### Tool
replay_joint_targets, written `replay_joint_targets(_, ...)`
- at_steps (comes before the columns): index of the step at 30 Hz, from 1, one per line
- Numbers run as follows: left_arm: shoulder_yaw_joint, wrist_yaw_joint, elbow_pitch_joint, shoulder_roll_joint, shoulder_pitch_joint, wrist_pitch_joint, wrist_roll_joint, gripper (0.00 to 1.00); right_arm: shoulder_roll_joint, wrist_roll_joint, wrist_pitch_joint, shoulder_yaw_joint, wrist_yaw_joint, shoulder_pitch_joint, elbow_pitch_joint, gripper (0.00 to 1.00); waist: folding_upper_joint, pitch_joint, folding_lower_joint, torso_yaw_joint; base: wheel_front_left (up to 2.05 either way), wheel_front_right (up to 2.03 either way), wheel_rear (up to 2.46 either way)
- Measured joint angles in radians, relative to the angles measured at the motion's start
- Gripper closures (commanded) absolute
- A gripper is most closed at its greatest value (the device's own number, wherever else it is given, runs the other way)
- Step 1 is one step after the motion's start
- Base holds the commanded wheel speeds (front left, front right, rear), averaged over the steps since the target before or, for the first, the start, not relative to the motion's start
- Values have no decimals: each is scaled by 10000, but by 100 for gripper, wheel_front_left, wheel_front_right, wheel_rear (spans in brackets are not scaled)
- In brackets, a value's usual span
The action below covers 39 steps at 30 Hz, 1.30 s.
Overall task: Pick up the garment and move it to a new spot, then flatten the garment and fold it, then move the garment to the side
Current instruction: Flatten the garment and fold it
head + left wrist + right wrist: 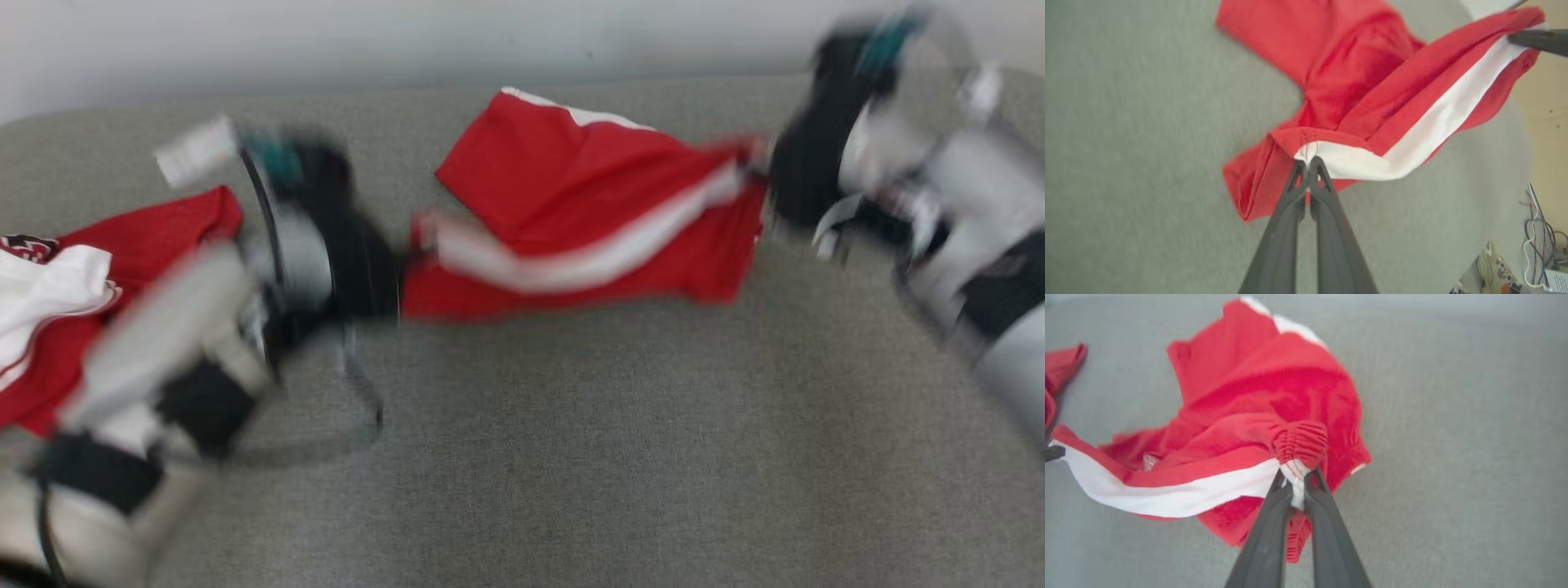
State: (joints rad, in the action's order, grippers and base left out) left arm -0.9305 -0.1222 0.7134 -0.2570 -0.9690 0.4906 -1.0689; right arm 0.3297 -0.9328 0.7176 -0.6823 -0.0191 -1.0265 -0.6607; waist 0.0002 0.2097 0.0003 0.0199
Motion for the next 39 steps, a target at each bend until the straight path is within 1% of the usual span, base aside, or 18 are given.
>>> replay_joint_targets(1, 399, 4, -15, 88, -877, -54, 0, 100, 19, 42, -186, 284, -50, -742, 13, 100, 0, 132, 0, -27, 0, 0, 0)
replay_joint_targets(3, 1302, 268, -134, 410, -2831, -920, 117, 100, 100, 378, -1070, 859, -17, -2279, 150, 100, 0, 407, 1, -63, 0, 0, 0)
replay_joint_targets(4, 1712, 437, -224, 556, -3744, -1381, 284, 100, 192, 546, -1592, 1126, 92, -2966, 288, 100, 0, 550, 0, -72, 0, 0, 0)
replay_joint_targets(5, 2067, 610, -301, 648, -4464, -1931, 539, 100, 295, 754, -2506, 1475, 205, -3485, 552, 100, -1, 689, -1, -74, 0, 0, 0)
replay_joint_targets(6, 2493, 911, -516, 648, -4971, -2809, 796, 100, 380, 1110, -3611, 1944, 119, -3937, 926, 100, -1, 829, -1, -72, 0, 0, 0)
replay_joint_targets(7, 2941, 1225, -792, 566, -5260, -3854, 1166, 100, 537, 1578, -4276, 2290, 27, -4362, 1273, 100, -1, 975, -1, -66, 0, 0, 0)
replay_joint_targets(8, 3329, 1409, -961, 431, -5363, -4470, 1352, 100, 566, 1712, -4800, 2585, 10, -4613, 1373, 100, -3, 1112, -2, -60, 0, 0, 0)
replay_joint_targets(9, 3682, 1496, -1244, 301, -5236, -4959, 1356, 100, 600, 1781, -5306, 2610, 173, -4591, 1482, 100, -4, 1241, -5, -55, 0, 0, 0)
replay_joint_targets(10, 3795, 1572, -1580, 161, -4928, -5459, 1607, 100, 610, 2052, -5806, 2500, 556, -4367, 1716, 100, -4, 1365, -5, -49, 0, 0, 0)
replay_joint_targets(12, 3641, 1682, -1808, 169, -3910, -6475, 1875, 100, 433, 2226, -6786, 2251, 1041, -3257, 2054, 100, -2, 1551, -2, -35, 0, 0, 0)
replay_joint_targets(14, 3106, 1662, -1753, 203, -2358, -7097, 2013, 100, 408, 2535, -7712, 1825, 1114, -1750, 2034, 100, 3, 1615, 7, -10, 0, 0, 0)
replay_joint_targets(16, 2458, 1528, -1448, 234, -744, -7060, 2017, 100, 405, 2552, -8393, 1526, 1118, -210, 1756, 100, 3, 1556, 5, 4, 0, 0, 0)
replay_joint_targets(19, 1662, 1185, -846, 105, 695, -6961, 2054, 100, 483, 2309, -8863, 1450, 1127, 1385, 1306, 100, -1, 1348, -5, 32, 0, 0, 0)
replay_joint_targets(20, 1553, 1183, -717, 82, 998, -6984, 2080, 100, 466, 2144, -8876, 1406, 1141, 1781, 1131, 100, -1, 1272, -6, 47, 0, 0, 0)
replay_joint_targets(22, 1187, 909, -430, 15, 1461, -6819, 2082, 100, 476, 2100, -8914, 988, 1250, 2543, 880, 100, 0, 1120, -4, 73, 0, 0, 0)
replay_joint_targets(26, 999, 953, -136, -84, 2268, -6966, 2303, 100, 353, 2017, -9047, 594, 1352, 3613, 543, 100, -1, 784, -5, 96, 0, 0, 0)
replay_joint_targets(34, -4, 928, 117, -29, 3545, -6909, 2700, 100, 410, 1306, -9173, 464, 1440, 4890, 370, 100, -3, -74, -6, 105, 0, 0, 0)
replay_joint_targets(39, -232, 1041, 155, -115, 4360, -6815, 2834, 100, 458, 1147, -8809, -23, 1482, 5869, 207, 100, -3, -710, -6, 133, 0, 0, 0)
